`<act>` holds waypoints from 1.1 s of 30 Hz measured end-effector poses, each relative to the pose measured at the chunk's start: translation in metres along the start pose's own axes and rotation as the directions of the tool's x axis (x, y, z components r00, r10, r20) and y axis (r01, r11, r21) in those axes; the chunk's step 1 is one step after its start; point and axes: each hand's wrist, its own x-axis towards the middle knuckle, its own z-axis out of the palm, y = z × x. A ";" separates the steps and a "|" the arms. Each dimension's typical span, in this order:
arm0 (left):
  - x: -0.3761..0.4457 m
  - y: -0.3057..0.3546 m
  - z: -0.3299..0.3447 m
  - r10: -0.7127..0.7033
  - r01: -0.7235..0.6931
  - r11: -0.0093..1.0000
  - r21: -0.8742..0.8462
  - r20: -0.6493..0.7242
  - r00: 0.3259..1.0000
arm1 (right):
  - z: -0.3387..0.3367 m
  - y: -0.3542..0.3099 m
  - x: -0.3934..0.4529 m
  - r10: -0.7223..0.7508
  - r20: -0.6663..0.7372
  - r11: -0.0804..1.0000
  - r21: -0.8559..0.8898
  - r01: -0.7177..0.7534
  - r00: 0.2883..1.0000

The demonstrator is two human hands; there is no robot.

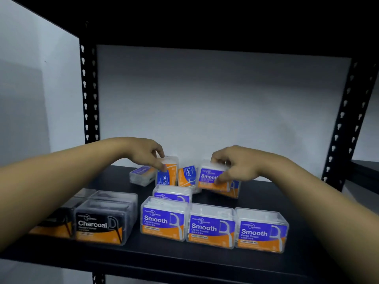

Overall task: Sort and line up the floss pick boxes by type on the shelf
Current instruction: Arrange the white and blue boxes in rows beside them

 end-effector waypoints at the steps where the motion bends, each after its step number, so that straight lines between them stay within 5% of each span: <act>1: 0.000 -0.004 -0.001 -0.013 0.013 1.000 -0.021 -0.002 1.000 | 0.004 -0.004 0.000 0.007 0.048 1.000 -0.027 -0.005 0.999; 5: 0.004 -0.023 0.000 -0.108 0.094 0.965 -0.244 -0.046 0.993 | 0.013 -0.015 0.002 0.044 0.167 0.997 -0.075 -0.031 0.985; 11: 0.020 -0.044 0.023 -0.302 0.305 0.952 -0.026 0.078 0.950 | 0.022 -0.018 0.008 0.086 0.250 0.996 -0.053 -0.075 0.964; 17: 0.032 -0.049 0.029 -0.384 0.430 0.892 -0.140 0.268 0.883 | 0.020 -0.023 0.010 0.116 0.271 0.992 -0.086 -0.096 0.956; 27: 0.031 -0.054 0.022 -0.337 0.399 0.895 -0.198 0.287 0.897 | 0.022 -0.027 0.006 0.139 0.270 0.988 -0.097 -0.117 0.953; 33: 0.014 -0.062 0.006 -0.275 0.307 0.893 -0.330 0.140 0.951 | 0.023 -0.027 0.004 0.144 0.269 0.988 -0.089 -0.124 0.952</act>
